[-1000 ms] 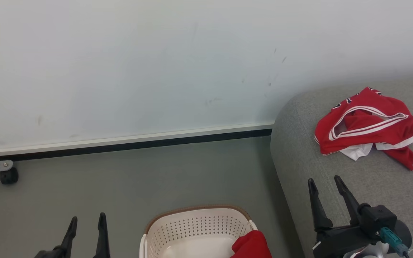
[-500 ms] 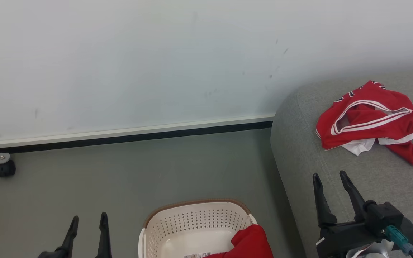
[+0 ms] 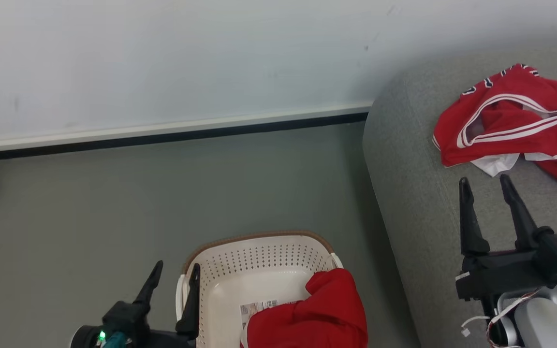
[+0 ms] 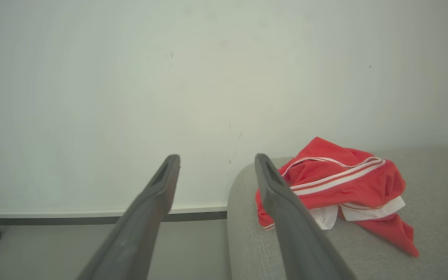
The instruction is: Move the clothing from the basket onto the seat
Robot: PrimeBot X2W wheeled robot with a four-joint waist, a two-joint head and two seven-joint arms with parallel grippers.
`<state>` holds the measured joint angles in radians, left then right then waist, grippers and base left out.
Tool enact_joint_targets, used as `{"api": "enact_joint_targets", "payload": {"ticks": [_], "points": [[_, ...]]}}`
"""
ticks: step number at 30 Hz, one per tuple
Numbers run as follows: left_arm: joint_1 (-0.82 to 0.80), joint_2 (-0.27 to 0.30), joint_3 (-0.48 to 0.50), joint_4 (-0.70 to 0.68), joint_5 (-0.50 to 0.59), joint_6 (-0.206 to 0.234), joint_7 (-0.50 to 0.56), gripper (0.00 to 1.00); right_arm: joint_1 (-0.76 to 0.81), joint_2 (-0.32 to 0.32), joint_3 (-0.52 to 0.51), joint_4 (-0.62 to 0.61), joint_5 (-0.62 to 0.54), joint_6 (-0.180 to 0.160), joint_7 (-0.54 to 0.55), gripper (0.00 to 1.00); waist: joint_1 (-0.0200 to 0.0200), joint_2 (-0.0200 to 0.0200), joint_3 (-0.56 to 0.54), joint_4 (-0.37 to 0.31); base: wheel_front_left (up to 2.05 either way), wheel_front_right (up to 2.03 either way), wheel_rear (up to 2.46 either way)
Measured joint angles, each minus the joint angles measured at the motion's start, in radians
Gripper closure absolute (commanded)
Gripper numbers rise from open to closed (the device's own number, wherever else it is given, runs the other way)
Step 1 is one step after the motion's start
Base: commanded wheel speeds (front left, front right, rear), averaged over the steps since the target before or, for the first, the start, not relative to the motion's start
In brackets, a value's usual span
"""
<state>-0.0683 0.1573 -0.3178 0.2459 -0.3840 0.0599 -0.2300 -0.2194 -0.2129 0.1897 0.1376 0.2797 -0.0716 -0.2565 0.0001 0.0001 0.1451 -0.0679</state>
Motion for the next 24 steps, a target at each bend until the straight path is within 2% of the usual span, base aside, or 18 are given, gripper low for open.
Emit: {"api": "enact_joint_targets", "payload": {"ticks": [24], "points": [[-0.314, -0.072, -0.237, 0.263, 0.148, -0.121, 0.107, 0.00, -0.289, -0.045, -0.077, -0.110, -0.017, -0.007, 0.000, 0.00, 0.0002, 0.0001, 0.347, -0.073, 0.00, 0.00, 0.00]]}}
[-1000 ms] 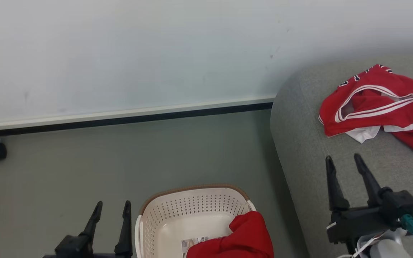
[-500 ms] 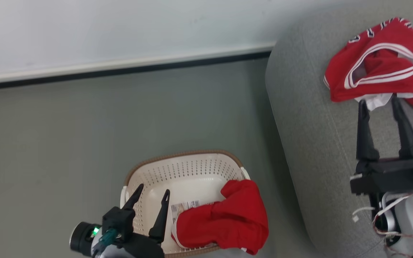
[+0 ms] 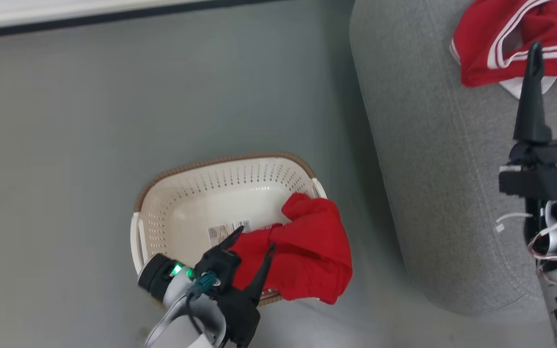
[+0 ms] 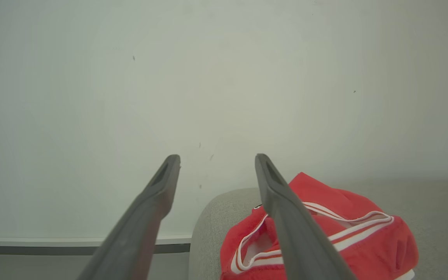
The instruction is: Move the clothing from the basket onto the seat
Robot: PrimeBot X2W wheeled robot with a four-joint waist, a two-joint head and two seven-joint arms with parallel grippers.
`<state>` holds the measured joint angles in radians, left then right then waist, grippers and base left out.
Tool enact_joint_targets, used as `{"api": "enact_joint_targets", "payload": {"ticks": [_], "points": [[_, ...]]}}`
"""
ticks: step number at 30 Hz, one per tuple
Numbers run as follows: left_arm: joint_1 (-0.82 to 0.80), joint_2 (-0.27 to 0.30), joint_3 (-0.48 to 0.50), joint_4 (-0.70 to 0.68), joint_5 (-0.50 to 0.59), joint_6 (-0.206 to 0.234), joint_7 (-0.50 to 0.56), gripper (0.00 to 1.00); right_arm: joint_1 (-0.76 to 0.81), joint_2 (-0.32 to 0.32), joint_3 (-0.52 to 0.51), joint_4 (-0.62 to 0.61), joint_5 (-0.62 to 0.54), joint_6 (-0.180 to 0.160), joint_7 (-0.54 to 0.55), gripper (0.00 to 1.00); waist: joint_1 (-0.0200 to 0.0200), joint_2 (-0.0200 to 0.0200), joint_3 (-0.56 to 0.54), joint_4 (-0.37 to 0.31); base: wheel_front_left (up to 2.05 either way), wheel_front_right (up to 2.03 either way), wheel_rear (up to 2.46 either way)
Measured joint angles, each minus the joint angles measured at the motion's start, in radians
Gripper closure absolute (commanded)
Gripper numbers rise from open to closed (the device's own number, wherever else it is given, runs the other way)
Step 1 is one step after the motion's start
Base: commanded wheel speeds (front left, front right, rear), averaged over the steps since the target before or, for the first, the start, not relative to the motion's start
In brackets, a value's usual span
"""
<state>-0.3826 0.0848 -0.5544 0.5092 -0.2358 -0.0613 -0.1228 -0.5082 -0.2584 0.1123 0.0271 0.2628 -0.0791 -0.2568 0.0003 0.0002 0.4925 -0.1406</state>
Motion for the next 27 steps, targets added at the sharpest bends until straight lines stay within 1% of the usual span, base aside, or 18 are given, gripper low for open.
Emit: {"api": "enact_joint_targets", "payload": {"ticks": [3, 14, 20, 27], "points": [[-0.026, -0.005, -0.022, 0.019, 0.012, -0.006, 0.008, 0.00, -0.022, -0.005, -0.005, -0.012, 0.000, 0.000, 0.000, 0.00, 0.0000, 0.0000, 0.030, -0.004, 0.00, 0.00, 0.00], [-0.179, -0.017, -0.112, 0.096, 0.063, -0.044, 0.031, 0.00, -0.146, -0.014, -0.015, -0.074, -0.017, -0.001, 0.000, 0.00, -0.0001, 0.0001, 0.196, -0.017, 0.00, 0.00, 0.00], [-0.225, -0.021, -0.150, 0.165, 0.080, -0.053, 0.037, 0.00, -0.198, -0.008, -0.006, -0.073, -0.026, -0.001, -0.001, 0.00, -0.0001, 0.0001, 0.280, -0.021, 0.00, 0.00, 0.00], [-0.253, -0.021, -0.170, 0.234, 0.080, -0.054, 0.034, 0.00, -0.212, 0.001, 0.005, -0.071, -0.034, -0.001, -0.001, 0.00, -0.0001, 0.0000, 0.341, -0.027, 0.00, 0.00, 0.00]]}}
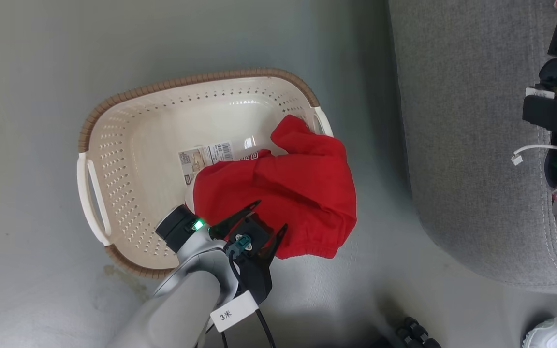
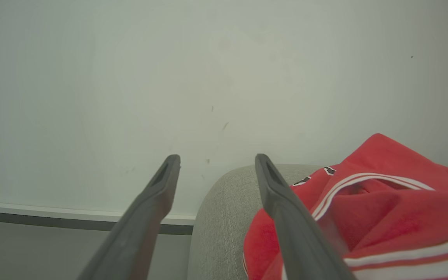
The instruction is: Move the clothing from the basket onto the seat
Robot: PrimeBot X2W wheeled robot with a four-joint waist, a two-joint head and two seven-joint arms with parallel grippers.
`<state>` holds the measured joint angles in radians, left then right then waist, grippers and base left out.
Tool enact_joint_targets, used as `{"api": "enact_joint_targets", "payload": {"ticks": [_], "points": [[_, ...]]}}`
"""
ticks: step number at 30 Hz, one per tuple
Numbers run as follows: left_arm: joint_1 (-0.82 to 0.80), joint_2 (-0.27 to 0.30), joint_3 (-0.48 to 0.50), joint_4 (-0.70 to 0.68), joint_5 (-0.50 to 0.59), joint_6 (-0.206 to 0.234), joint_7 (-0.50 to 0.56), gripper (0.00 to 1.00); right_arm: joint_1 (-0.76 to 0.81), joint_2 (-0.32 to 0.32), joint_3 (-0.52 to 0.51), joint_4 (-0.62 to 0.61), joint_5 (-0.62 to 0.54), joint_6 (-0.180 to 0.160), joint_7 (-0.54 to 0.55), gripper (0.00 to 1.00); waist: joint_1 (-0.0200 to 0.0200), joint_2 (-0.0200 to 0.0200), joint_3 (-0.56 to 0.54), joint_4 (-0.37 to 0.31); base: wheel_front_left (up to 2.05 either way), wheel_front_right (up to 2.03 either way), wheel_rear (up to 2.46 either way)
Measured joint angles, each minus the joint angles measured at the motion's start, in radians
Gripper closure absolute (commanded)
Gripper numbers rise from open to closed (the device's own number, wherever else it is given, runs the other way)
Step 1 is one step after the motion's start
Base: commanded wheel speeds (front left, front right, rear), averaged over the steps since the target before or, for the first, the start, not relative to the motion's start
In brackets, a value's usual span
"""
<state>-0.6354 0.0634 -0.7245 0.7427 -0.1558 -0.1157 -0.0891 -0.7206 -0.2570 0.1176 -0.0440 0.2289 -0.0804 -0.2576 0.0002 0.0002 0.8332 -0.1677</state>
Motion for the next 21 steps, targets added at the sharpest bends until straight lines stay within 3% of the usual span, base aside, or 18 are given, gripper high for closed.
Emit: {"api": "enact_joint_targets", "payload": {"ticks": [21], "points": [[-0.062, -0.005, -0.041, 0.150, -0.015, -0.009, -0.006, 0.00, -0.023, 0.022, 0.018, 0.045, -0.028, 0.007, 0.000, 0.00, -0.0001, 0.0000, 0.007, -0.008, 0.00, 0.00, 0.00]]}}
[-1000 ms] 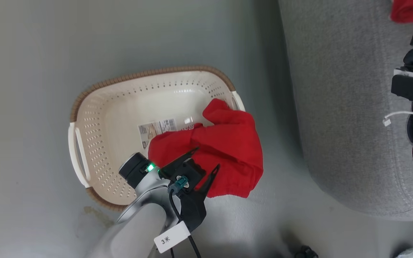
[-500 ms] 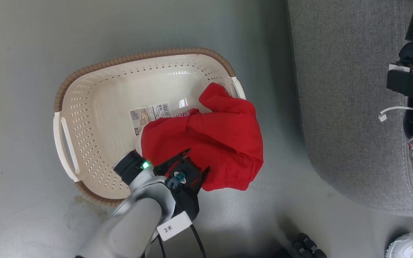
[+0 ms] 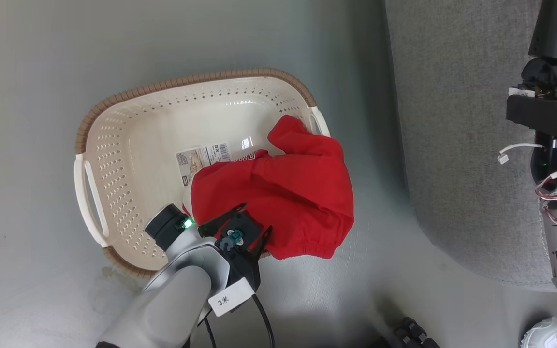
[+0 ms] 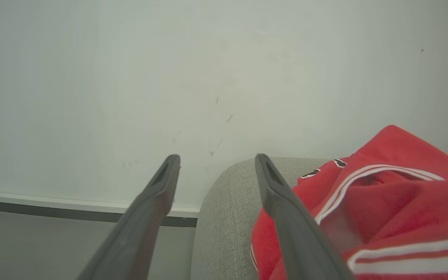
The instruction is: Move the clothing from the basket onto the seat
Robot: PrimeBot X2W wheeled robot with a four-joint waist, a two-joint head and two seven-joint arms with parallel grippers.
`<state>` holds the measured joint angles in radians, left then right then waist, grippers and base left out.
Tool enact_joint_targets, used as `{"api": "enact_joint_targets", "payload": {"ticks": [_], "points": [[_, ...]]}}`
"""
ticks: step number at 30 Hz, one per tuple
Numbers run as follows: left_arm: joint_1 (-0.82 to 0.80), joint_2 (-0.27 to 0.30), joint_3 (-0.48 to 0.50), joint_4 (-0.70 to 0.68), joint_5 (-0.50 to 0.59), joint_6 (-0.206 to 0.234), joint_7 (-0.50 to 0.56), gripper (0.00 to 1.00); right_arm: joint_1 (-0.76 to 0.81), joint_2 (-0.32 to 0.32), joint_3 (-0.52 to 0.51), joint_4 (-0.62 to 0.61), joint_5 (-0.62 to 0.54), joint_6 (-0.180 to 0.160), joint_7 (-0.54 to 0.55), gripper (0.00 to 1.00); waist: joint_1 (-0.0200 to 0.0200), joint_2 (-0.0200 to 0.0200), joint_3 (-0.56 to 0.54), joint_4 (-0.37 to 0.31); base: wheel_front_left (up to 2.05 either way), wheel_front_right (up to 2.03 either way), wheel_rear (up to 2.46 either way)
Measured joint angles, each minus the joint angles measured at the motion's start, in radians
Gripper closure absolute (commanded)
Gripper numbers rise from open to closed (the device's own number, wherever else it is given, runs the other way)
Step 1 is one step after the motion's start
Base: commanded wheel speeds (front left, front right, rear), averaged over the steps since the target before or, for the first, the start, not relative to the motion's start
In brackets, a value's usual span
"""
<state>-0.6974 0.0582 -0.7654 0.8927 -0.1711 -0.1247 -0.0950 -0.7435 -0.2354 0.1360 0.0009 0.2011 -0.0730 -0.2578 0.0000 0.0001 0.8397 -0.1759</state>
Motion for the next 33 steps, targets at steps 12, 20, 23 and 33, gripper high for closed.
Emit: {"api": "enact_joint_targets", "payload": {"ticks": [12, 20, 23, 33], "points": [[-0.018, -0.004, -0.005, 0.041, -0.025, 0.000, -0.043, 0.00, 0.000, 0.013, 0.010, 0.024, -0.004, 0.012, 0.000, 0.00, 0.0000, -0.0002, -0.028, 0.002, 0.00, 0.00, 0.00], [-0.018, -0.006, 0.040, 0.049, -0.088, -0.006, -0.108, 0.00, 0.026, 0.025, 0.014, 0.079, -0.010, 0.020, 0.000, 0.00, -0.0001, -0.0001, -0.085, 0.008, 0.00, 0.00, 0.00], [-0.019, -0.007, 0.057, 0.047, -0.119, -0.006, -0.122, 0.00, 0.047, 0.030, 0.016, 0.100, -0.010, 0.020, 0.000, 0.00, -0.0001, -0.0002, -0.113, 0.012, 0.00, 0.00, 0.00], [-0.017, -0.013, 0.175, 0.010, -0.233, 0.021, -0.154, 0.00, 0.137, 0.044, 0.028, 0.159, -0.016, 0.031, 0.000, 0.00, -0.0001, -0.0002, -0.236, 0.033, 0.00, 0.00, 0.00]]}}
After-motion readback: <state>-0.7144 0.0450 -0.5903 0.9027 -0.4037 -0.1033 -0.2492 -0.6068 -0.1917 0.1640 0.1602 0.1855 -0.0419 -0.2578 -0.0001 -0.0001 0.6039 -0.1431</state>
